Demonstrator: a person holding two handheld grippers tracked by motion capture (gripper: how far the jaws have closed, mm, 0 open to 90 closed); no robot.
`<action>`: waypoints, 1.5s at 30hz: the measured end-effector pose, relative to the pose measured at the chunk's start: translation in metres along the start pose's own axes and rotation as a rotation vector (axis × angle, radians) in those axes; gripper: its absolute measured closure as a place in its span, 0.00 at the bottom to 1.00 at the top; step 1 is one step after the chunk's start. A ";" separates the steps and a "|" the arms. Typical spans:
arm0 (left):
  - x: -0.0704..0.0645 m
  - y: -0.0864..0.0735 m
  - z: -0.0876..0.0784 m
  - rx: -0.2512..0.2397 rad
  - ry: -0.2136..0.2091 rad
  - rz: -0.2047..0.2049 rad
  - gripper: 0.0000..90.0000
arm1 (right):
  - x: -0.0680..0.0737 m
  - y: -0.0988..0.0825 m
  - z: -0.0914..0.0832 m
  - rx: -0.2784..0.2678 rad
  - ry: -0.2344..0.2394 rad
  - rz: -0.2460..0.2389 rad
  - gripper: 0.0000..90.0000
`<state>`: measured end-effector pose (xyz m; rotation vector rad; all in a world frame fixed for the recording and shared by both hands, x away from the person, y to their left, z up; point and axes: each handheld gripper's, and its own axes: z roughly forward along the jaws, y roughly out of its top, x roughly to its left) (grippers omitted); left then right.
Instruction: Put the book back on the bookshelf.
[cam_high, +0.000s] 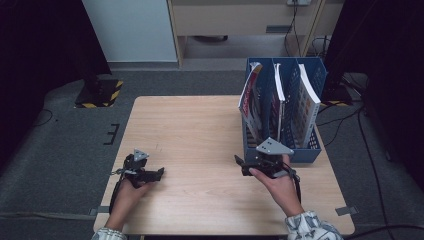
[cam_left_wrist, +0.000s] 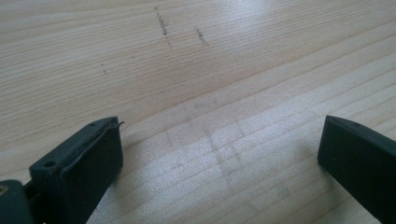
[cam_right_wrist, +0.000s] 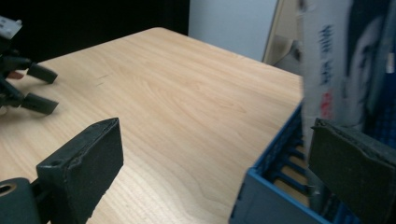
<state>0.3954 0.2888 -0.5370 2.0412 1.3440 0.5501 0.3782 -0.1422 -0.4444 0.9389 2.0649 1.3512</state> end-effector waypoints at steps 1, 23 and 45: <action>0.000 0.000 0.000 0.000 0.000 0.000 0.00 | 0.002 0.000 0.001 0.006 0.006 -0.004 0.04; 0.000 0.000 0.000 0.000 0.000 0.000 0.00 | 0.039 -0.021 0.035 0.146 0.113 -0.089 0.05; 0.000 0.000 0.000 0.000 0.000 -0.001 0.00 | 0.052 -0.045 0.068 0.299 0.152 -0.109 0.06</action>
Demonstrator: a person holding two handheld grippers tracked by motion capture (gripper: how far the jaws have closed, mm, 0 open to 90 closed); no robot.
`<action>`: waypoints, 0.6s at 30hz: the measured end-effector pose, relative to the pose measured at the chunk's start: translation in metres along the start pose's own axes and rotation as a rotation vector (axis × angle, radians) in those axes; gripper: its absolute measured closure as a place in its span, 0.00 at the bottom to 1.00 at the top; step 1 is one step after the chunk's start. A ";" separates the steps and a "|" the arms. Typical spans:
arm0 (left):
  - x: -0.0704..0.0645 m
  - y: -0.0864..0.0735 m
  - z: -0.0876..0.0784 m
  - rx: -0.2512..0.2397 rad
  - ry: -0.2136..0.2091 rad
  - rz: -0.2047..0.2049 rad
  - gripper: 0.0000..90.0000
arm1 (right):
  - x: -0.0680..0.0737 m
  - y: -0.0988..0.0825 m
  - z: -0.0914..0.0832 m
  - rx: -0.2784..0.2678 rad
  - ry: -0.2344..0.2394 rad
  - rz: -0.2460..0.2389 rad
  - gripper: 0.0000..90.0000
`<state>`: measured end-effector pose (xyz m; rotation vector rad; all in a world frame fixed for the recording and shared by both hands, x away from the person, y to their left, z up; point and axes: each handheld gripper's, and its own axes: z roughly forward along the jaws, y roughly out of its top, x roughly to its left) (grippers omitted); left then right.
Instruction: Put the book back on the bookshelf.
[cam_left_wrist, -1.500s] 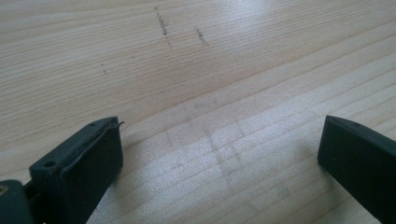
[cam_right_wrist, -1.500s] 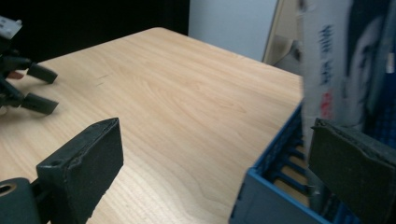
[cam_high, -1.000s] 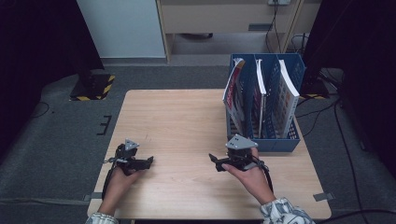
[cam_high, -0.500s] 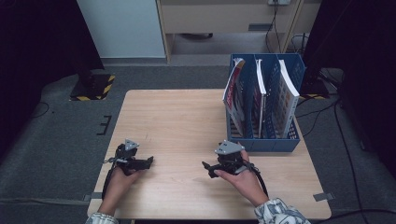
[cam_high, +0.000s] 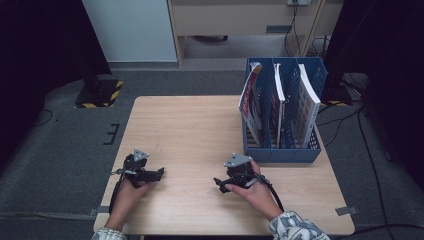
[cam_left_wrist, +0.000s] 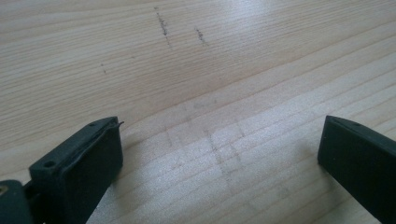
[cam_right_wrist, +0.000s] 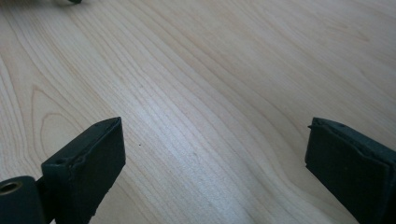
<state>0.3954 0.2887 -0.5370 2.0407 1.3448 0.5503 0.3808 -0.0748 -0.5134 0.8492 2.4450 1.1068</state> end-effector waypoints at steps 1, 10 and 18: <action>0.000 0.000 0.000 0.000 0.000 0.000 0.00 | 0.001 0.000 0.002 0.006 0.002 0.001 0.06; 0.000 0.000 0.000 0.000 0.000 0.000 0.00 | 0.006 0.005 0.021 0.024 0.016 0.008 0.07; 0.000 0.000 0.000 0.000 0.000 0.000 0.00 | -0.002 0.017 0.044 0.029 -0.009 0.057 0.08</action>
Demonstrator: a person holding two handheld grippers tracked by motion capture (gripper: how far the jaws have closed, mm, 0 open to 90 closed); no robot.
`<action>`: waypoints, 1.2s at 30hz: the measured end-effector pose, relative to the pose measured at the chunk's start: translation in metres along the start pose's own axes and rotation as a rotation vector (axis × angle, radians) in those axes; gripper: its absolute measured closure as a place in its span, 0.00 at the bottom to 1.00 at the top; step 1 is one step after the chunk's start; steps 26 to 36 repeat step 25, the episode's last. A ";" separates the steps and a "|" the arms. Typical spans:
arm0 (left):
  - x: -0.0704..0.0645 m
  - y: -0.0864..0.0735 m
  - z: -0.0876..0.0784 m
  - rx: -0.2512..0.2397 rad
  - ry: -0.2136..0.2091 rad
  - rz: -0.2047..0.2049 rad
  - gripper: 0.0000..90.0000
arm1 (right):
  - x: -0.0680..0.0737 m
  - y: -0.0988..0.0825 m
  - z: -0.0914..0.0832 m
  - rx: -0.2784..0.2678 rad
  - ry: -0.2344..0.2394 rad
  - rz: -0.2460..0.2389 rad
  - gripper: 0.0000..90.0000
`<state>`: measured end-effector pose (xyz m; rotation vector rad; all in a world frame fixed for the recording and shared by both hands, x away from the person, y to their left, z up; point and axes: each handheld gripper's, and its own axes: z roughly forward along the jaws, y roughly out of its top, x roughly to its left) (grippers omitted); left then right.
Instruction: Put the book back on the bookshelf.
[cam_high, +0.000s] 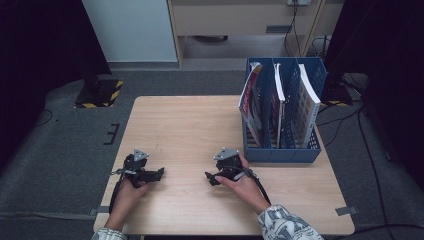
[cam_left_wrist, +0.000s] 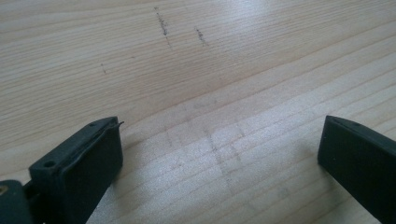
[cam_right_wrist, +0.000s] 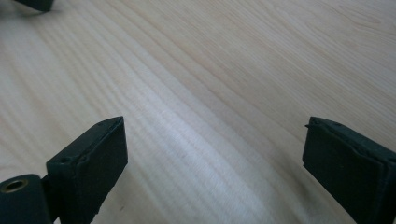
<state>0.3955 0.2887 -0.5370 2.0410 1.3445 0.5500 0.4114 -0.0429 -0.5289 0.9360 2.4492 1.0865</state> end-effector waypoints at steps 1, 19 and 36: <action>0.000 0.000 0.000 0.000 0.000 0.000 0.00 | -0.001 0.001 0.002 0.005 0.006 -0.003 0.08; 0.000 0.000 0.000 0.000 0.000 -0.001 0.00 | 0.000 0.004 0.021 0.046 -0.036 0.054 0.03; 0.000 0.000 0.000 0.000 0.000 -0.001 0.00 | 0.004 0.002 0.018 0.053 -0.081 0.104 0.02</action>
